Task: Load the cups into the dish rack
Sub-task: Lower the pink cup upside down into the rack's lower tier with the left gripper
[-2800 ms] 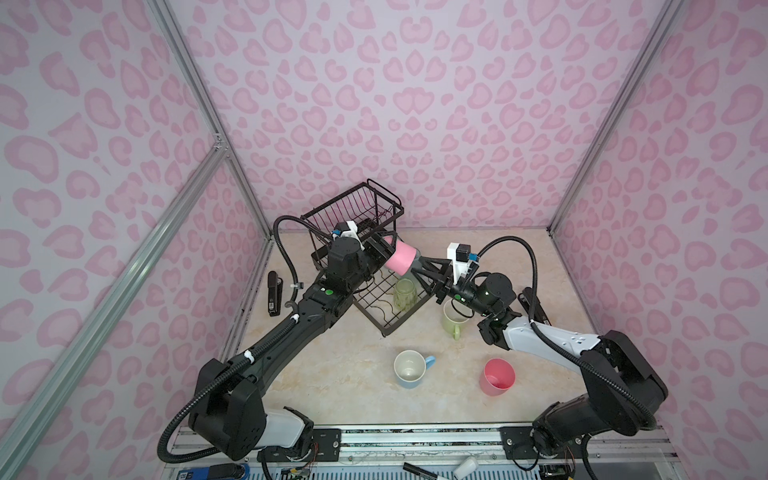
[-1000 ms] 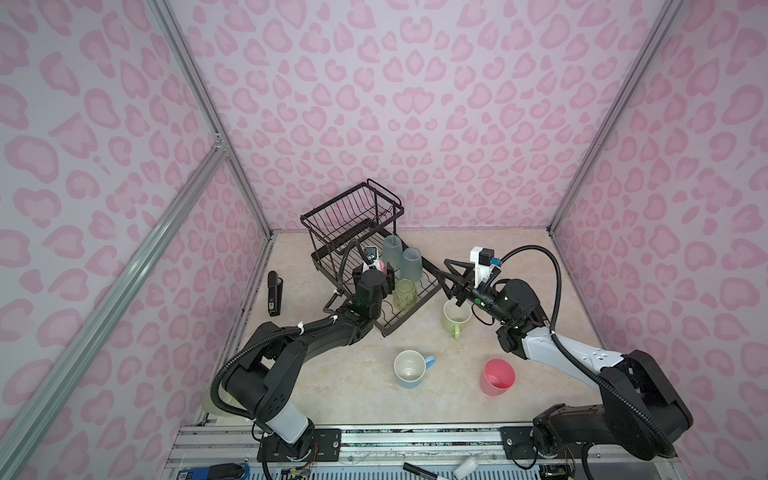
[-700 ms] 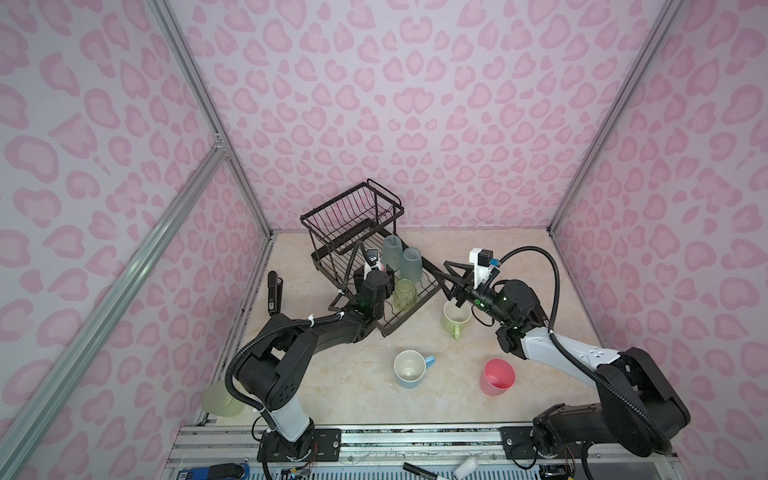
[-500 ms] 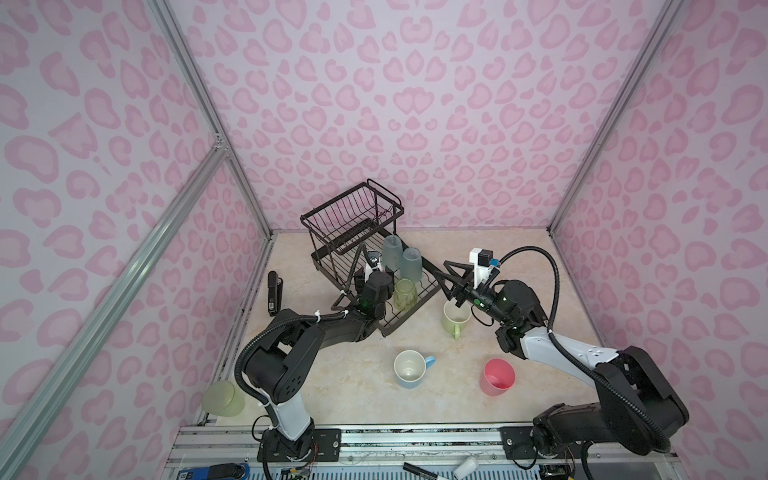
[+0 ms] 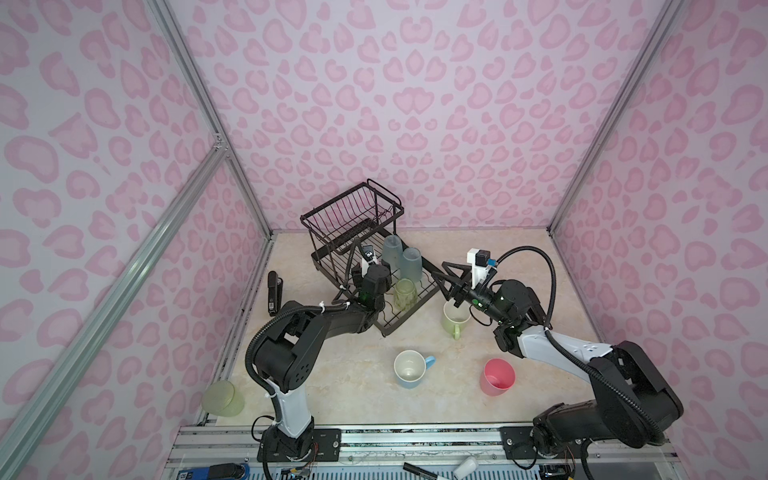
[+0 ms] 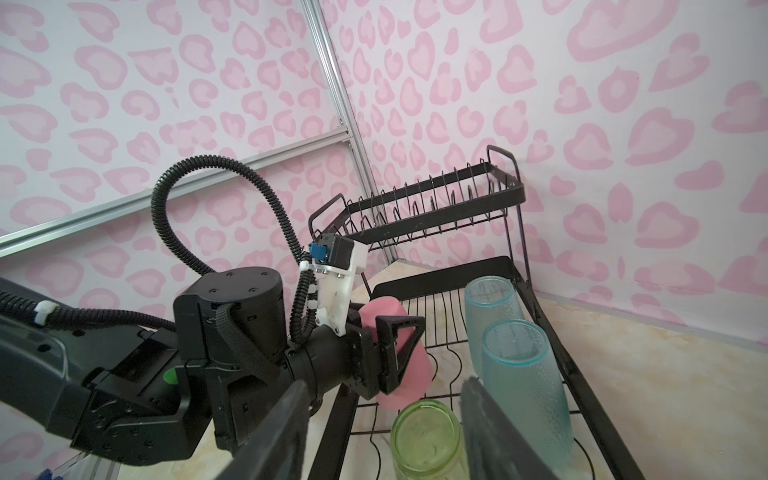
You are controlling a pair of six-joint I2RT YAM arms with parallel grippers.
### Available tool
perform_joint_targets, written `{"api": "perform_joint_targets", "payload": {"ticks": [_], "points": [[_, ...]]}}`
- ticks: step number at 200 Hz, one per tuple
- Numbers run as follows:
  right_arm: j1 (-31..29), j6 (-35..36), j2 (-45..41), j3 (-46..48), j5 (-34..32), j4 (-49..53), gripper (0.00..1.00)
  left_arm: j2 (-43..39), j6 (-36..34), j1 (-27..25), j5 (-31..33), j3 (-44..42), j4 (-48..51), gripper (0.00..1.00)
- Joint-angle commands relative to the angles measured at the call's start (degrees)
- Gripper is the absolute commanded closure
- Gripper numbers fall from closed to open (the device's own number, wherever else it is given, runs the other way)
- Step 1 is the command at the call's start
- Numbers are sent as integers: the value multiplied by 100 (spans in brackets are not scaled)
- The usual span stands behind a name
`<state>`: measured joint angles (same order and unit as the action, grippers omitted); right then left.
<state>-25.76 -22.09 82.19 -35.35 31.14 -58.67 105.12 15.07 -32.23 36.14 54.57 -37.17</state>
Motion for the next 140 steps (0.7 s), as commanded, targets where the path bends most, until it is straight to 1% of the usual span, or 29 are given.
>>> {"api": "perform_joint_targets", "payload": {"ticks": [1,97,140], "points": [[2,-47,70,-29,79,-195,42,102,232,49,-11,140,21,34],[112,-179,261,0,171,-398,42,487,328,111,129,517,54,31],[149,-250,316,-29,223,-469,42,583,510,129,99,704,283,30]]}}
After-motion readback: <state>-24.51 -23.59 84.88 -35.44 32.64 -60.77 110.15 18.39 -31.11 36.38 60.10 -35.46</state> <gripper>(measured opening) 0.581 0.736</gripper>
